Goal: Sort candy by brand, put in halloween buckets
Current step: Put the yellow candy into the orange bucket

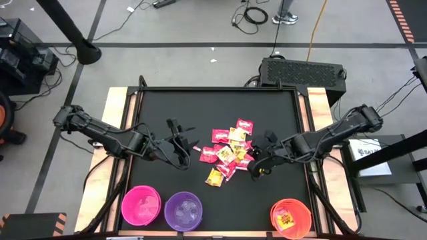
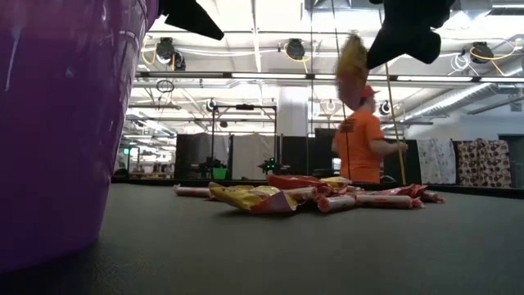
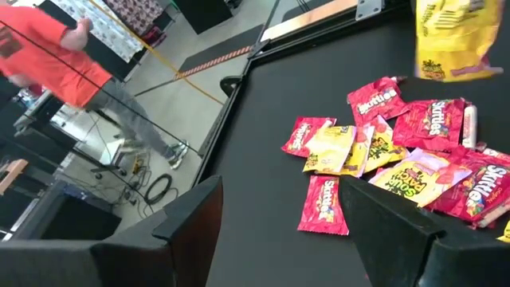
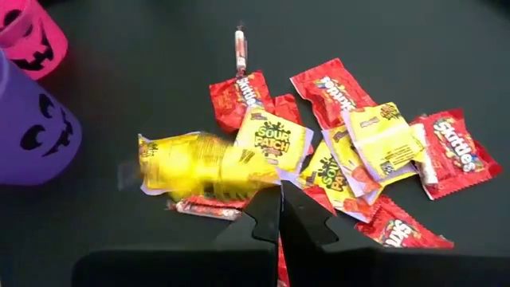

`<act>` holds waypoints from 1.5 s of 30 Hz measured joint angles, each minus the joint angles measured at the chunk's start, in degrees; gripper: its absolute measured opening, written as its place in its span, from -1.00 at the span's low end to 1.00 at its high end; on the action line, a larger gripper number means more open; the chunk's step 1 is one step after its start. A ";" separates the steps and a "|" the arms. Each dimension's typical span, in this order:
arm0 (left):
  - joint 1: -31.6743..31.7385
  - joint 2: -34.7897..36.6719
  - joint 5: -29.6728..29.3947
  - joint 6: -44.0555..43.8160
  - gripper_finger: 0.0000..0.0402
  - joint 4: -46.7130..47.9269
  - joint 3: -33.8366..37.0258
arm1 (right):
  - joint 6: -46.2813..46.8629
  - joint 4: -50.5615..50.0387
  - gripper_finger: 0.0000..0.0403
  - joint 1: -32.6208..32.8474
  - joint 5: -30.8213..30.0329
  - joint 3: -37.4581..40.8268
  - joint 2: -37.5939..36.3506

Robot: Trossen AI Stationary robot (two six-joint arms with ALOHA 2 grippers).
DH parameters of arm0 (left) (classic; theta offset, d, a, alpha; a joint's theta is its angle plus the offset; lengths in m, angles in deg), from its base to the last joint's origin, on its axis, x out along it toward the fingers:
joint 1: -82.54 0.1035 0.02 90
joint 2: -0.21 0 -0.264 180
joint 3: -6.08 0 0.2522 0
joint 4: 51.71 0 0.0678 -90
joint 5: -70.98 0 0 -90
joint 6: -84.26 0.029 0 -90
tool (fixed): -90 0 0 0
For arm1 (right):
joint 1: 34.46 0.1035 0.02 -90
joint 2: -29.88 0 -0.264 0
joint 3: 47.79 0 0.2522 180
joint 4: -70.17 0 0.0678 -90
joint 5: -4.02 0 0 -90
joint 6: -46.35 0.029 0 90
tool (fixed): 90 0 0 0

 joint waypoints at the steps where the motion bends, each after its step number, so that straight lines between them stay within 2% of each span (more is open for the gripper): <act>1: 0.00 0.00 0.01 -0.01 0.27 0.01 0.00 | 0.00 -0.14 -1.00 -0.02 -0.10 0.00 0.00; 10: 0.00 0.00 0.01 -0.02 0.27 0.02 0.00 | 0.13 0.09 -1.00 0.83 1.45 0.00 -0.03; 13: -0.08 0.00 0.01 -0.02 0.27 0.02 0.00 | -2.67 2.31 -1.00 2.50 7.12 -0.02 -1.07; 16: -0.07 -0.01 0.01 -0.04 0.27 0.04 0.00 | -1.12 1.18 -1.00 4.24 14.50 -1.88 -2.93; 21: -0.07 0.01 0.03 -0.10 0.27 0.04 0.00 | 8.49 -9.35 -1.00 10.18 17.14 -7.94 -4.33; 25: -0.07 0.01 2.04 -0.23 0.27 0.02 0.00 | 23.04 -22.09 -1.00 16.40 17.25 -13.01 -3.99; 28: -0.07 0.01 3.67 -1.41 0.27 0.02 0.00 | 32.54 -28.01 -1.00 21.71 18.26 -15.74 -2.77; 34: -0.07 0.01 4.08 -1.66 0.27 0.00 0.00 | 44.64 -30.86 -1.00 29.98 22.83 -20.39 0.02; 37: -0.07 0.01 4.08 -1.64 0.27 -0.02 0.00 | 49.07 -31.31 -1.00 32.67 23.08 -21.88 1.36; 45: -0.05 -0.01 4.08 -1.06 0.27 -0.38 0.00 | 57.93 -31.06 -1.00 37.89 30.11 -22.29 5.69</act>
